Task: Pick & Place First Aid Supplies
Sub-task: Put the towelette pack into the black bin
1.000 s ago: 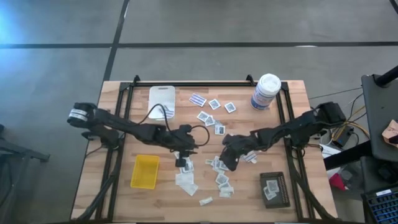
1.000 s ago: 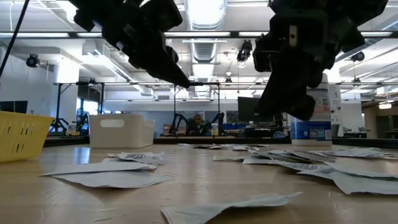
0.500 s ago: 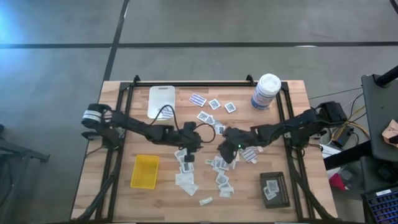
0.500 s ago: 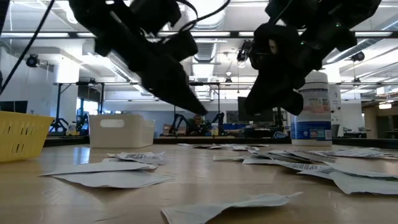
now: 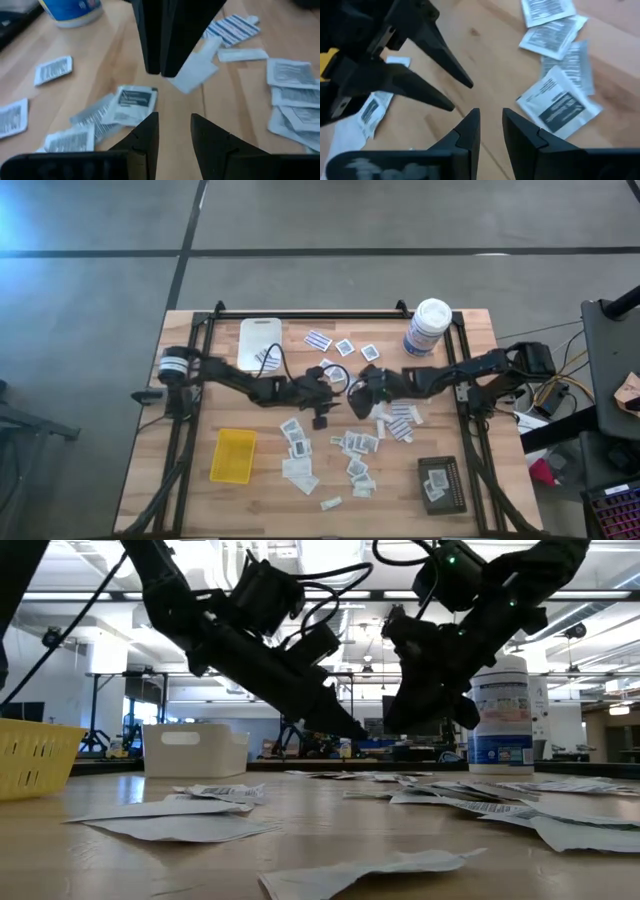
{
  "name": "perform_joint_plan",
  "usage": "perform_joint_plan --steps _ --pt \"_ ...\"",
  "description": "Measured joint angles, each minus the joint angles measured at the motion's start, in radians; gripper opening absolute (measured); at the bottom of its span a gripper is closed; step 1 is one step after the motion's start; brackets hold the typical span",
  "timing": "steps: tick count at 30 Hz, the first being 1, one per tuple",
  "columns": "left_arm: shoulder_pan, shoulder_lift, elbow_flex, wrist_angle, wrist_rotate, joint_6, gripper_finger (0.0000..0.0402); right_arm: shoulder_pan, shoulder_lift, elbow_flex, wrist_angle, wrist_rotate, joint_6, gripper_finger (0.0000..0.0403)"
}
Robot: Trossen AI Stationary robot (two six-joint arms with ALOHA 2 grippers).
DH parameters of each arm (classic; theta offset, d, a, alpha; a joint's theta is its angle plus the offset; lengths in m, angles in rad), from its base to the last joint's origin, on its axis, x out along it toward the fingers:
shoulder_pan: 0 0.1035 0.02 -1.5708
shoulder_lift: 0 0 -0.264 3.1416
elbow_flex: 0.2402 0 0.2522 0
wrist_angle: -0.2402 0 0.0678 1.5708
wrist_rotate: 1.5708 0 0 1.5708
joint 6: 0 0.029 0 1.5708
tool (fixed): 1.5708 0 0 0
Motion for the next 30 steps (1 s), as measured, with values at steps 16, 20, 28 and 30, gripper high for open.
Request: perform_joint_plan --steps 16,20,28,30 --pt "0.061 0.01 0.04 0.057 0.057 0.007 0.0108 -0.056 0.0 -0.002 -0.094 0.06 -0.022 0.0079" --pt "0.076 0.034 0.04 0.069 0.056 -0.003 0.0108 -0.071 0.0 -0.002 -0.112 0.1 -0.01 0.0079" --pt "0.079 0.161 0.097 0.123 0.056 -0.022 0.0108 -0.09 0.0 -0.003 -0.112 0.1 -0.008 0.0079" --pt "0.079 0.186 0.116 0.124 0.056 -0.022 0.0108 -0.089 0.0 -0.004 -0.112 0.1 -0.006 0.0079"
